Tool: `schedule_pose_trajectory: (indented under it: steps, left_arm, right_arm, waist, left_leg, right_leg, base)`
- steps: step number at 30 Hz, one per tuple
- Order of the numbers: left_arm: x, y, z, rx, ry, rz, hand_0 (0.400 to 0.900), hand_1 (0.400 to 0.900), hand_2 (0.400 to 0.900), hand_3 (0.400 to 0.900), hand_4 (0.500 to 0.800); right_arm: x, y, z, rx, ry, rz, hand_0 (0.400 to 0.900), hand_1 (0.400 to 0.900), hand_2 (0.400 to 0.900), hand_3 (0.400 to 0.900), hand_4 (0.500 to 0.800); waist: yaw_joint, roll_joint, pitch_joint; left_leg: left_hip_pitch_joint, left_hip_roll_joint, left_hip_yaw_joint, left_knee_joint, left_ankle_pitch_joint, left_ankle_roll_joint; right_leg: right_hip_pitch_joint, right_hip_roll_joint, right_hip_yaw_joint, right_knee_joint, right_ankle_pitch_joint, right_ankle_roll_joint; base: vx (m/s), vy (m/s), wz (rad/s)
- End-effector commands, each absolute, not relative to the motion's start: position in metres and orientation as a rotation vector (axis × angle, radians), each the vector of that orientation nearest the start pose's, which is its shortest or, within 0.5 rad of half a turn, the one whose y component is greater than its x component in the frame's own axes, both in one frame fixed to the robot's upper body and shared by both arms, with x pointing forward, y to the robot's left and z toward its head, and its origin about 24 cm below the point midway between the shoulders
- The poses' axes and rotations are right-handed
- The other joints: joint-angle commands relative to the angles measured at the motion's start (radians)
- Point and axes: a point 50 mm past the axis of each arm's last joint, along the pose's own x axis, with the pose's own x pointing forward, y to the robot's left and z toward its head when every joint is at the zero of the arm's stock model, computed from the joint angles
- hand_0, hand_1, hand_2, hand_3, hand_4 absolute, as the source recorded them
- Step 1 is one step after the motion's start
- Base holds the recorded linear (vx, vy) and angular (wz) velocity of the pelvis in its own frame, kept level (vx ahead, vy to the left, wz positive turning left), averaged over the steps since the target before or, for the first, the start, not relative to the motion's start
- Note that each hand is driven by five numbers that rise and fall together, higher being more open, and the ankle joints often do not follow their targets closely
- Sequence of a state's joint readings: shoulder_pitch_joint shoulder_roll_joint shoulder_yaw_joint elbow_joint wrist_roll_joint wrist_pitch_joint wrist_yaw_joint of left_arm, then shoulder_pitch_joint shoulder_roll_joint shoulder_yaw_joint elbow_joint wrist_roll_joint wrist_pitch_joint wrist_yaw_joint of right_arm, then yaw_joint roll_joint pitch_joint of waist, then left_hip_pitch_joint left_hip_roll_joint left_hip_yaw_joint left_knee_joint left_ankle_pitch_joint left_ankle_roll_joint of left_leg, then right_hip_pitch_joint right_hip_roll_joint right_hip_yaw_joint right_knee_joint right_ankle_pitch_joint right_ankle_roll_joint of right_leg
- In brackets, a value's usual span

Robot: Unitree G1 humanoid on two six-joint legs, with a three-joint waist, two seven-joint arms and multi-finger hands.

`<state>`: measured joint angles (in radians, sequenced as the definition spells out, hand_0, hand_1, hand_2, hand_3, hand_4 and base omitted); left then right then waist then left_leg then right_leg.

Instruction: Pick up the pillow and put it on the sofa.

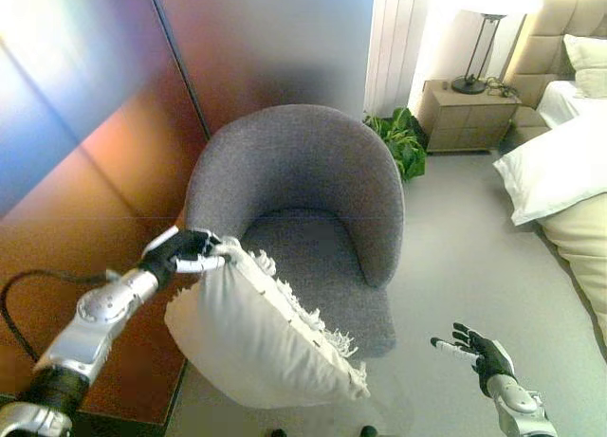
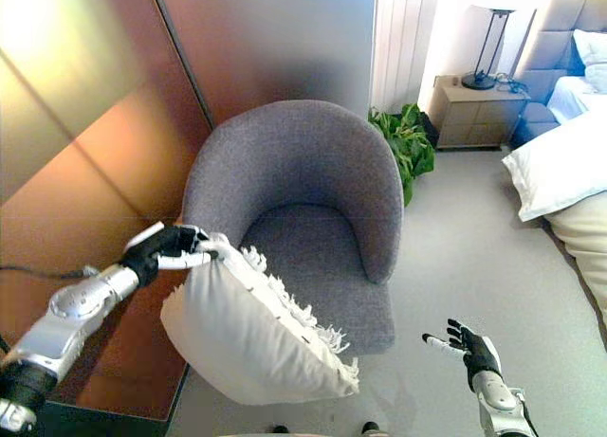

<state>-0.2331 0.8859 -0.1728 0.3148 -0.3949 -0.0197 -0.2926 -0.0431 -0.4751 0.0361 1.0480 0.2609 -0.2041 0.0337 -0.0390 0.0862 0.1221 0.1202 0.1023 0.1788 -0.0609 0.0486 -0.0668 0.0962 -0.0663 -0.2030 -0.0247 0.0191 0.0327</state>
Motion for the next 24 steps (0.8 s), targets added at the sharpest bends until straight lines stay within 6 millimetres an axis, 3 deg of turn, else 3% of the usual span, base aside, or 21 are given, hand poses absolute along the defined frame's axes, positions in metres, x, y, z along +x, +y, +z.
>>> schedule_pose_trajectory:
  steps: [1,9,15,18,24]
  left_arm:
    - [0.324,0.297,0.234,0.573,-0.259,-0.131,0.400,0.400,0.400,0.400,0.500]
    - [0.341,0.320,0.279,0.589,-0.280,-0.011,0.400,0.400,0.400,0.400,0.500]
    - [0.353,0.317,0.308,0.616,-0.253,0.013,0.400,0.400,0.400,0.400,0.500]
    - [0.361,0.318,0.309,0.621,-0.197,0.041,0.400,0.400,0.400,0.400,0.500]
    - [0.367,0.338,0.288,0.544,-0.040,0.144,0.400,0.400,0.400,0.400,0.500]
  right_arm:
    - [0.187,-0.335,-0.067,-0.323,0.627,-0.244,0.900,0.900,0.900,0.900,0.800]
    - [0.186,-0.341,-0.066,-0.349,0.656,-0.224,0.900,0.900,0.900,0.900,0.800]
    - [0.188,-0.342,-0.065,-0.365,0.652,-0.213,0.900,0.900,0.900,0.900,0.800]
    - [0.192,-0.341,-0.064,-0.369,0.650,-0.201,0.900,0.900,0.900,0.900,0.800]
    - [0.192,-0.334,-0.068,-0.378,0.662,-0.157,0.900,0.900,0.900,0.900,0.800]
  waist:
    - [-0.035,-0.024,-0.106]
    - [-0.067,-0.012,-0.122]
    - [-0.095,-0.005,-0.130]
    - [-0.115,-0.001,-0.132]
    - [-0.158,0.002,-0.140]
  left_leg:
    - [-0.017,0.011,0.043,0.050,-0.054,-0.025]
    - [0.008,0.020,0.071,0.038,-0.059,-0.027]
    - [0.019,0.026,0.097,0.044,-0.066,-0.023]
    - [0.025,0.026,0.109,0.047,-0.072,-0.019]
    - [0.041,0.022,0.128,0.047,-0.082,-0.015]
  right_leg:
    - [-0.003,-0.062,-0.026,0.020,-0.037,0.077]
    - [-0.004,-0.063,-0.016,0.010,-0.025,0.093]
    - [-0.013,-0.060,0.002,0.017,-0.023,0.099]
    - [-0.019,-0.055,0.022,0.022,-0.024,0.100]
    - [-0.026,-0.048,0.061,0.022,-0.020,0.103]
  base:
    - [0.02,-0.003,-0.15]
    - [0.03,-0.009,-0.14]
    - [0.04,-0.017,-0.14]
    - [0.08,-0.001,-0.15]
    - [0.10,-0.001,-0.19]
